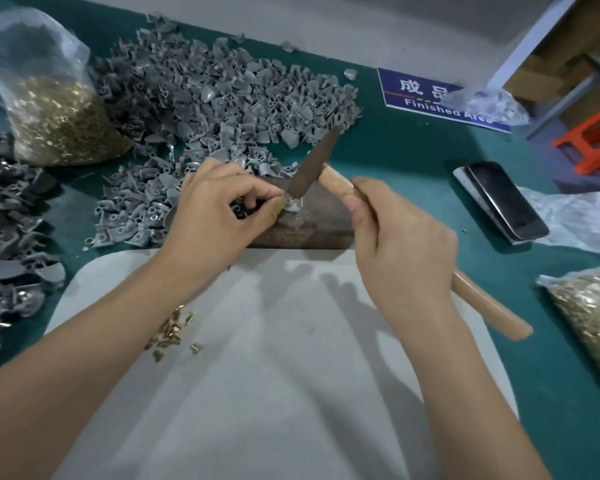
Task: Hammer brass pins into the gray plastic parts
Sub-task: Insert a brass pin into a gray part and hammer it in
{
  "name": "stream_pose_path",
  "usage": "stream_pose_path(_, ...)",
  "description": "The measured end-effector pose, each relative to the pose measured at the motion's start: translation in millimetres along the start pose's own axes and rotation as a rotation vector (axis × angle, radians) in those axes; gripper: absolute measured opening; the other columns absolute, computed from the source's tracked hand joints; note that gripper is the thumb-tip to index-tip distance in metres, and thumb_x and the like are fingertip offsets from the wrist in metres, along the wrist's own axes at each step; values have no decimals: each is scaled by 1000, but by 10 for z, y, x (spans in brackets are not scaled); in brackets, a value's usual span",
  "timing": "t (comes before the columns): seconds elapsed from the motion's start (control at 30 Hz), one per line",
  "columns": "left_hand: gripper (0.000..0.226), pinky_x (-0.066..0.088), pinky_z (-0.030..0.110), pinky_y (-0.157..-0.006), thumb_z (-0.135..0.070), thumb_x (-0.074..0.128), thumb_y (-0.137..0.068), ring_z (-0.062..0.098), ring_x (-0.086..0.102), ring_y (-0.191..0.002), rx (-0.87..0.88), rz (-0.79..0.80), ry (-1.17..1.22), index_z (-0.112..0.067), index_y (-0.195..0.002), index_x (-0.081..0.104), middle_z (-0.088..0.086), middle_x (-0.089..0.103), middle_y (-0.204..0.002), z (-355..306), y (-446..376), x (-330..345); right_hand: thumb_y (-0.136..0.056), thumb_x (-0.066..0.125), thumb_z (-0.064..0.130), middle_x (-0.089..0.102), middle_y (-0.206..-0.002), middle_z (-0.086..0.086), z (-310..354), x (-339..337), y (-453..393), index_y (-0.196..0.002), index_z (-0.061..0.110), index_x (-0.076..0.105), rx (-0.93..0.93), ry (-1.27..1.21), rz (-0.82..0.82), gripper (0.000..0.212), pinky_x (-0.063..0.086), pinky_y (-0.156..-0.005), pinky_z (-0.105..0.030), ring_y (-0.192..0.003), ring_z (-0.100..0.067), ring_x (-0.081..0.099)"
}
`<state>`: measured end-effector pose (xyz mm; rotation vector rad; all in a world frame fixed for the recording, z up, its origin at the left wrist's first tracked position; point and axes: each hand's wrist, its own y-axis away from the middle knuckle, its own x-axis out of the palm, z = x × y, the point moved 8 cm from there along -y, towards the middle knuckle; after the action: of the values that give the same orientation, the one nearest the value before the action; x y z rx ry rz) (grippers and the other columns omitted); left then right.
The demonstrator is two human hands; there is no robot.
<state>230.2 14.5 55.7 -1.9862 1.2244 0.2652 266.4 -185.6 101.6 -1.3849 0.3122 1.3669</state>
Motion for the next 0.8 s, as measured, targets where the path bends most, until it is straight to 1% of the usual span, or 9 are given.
stream_pose_path(0.13, 9, 43, 51, -86, -39, 73, -91, 19, 50, -87, -11, 10, -10, -32, -93, 78, -7, 56, -74, 28, -4, 13, -108, 40, 40, 65, -87, 9, -51, -85, 9, -120, 28, 65, 27, -26, -63, 30, 20, -56, -31, -74, -19, 55)
stream_pose_path(0.23, 10, 43, 51, -87, -40, 73, -91, 17, 48, -88, -35, 8, 1, -32, -92, 78, -9, 56, -75, 41, 11, 12, -107, 47, 36, 64, -80, 5, -50, -35, 26, -116, 27, 68, -19, 20, -2, 24, 24, -53, -31, -68, -28, 59)
stream_pose_path(0.33, 11, 42, 50, -88, -40, 73, -90, 16, 48, -89, -47, 7, 5, -31, -91, 78, -10, 56, -76, 49, 11, 9, -108, 45, 38, 53, -74, 10, -107, -153, 29, -118, 30, 68, 38, -18, -115, 26, 21, -54, -31, -64, -15, 46)
stream_pose_path(0.4, 11, 42, 49, -89, -40, 74, -89, 16, 48, -89, -50, 5, 7, -30, -91, 79, -9, 57, -76, 40, -1, 2, -108, 44, 39, 50, -75, 12, -101, -136, 17, -119, 32, 67, 27, -74, -101, 27, 21, -54, -32, -66, -11, 41)
stream_pose_path(0.47, 12, 42, 49, -89, -40, 75, -89, 17, 48, -89, -59, 4, 12, -29, -91, 79, -9, 58, -76, 41, 1, -2, -106, 48, 38, 57, -74, 8, -54, -47, 25, -117, 33, 68, -29, -50, -13, 23, 24, -52, -30, -64, -16, 49)
stream_pose_path(0.53, 13, 42, 50, -89, -41, 74, -89, 17, 48, -90, -61, 0, 12, -29, -91, 79, -10, 58, -77, 50, 8, -12, -106, 50, 38, 60, -73, 5, -63, -58, 32, -114, 32, 69, -39, -6, -29, 22, 23, -50, -28, -63, -21, 54)
stream_pose_path(0.6, 13, 42, 50, -90, -42, 73, -89, 16, 48, -90, -57, 6, 6, -30, -91, 79, -11, 58, -78, 62, 4, -7, -107, 47, 39, 56, -73, 9, -118, -159, 41, -117, 33, 70, 10, -29, -125, 27, 24, -52, -31, -63, -14, 50)
stream_pose_path(0.67, 15, 41, 48, -90, -43, 73, -89, 16, 48, -90, -54, 6, -6, -30, -92, 79, -12, 58, -78, 73, -5, -5, -107, 46, 40, 54, -75, 13, -128, -167, 33, -120, 33, 70, 24, -114, -135, 29, 30, -56, -31, -66, -8, 48)
stream_pose_path(0.8, 15, 36, 40, -86, -44, 72, -89, 14, 47, -91, -33, -8, -31, -31, -90, 78, -13, 57, -79, 57, 10, -12, -104, 53, 37, 64, -74, 6, -34, -102, 47, -120, 34, 73, -68, -65, -54, 25, 43, -51, -34, -63, -20, 60)
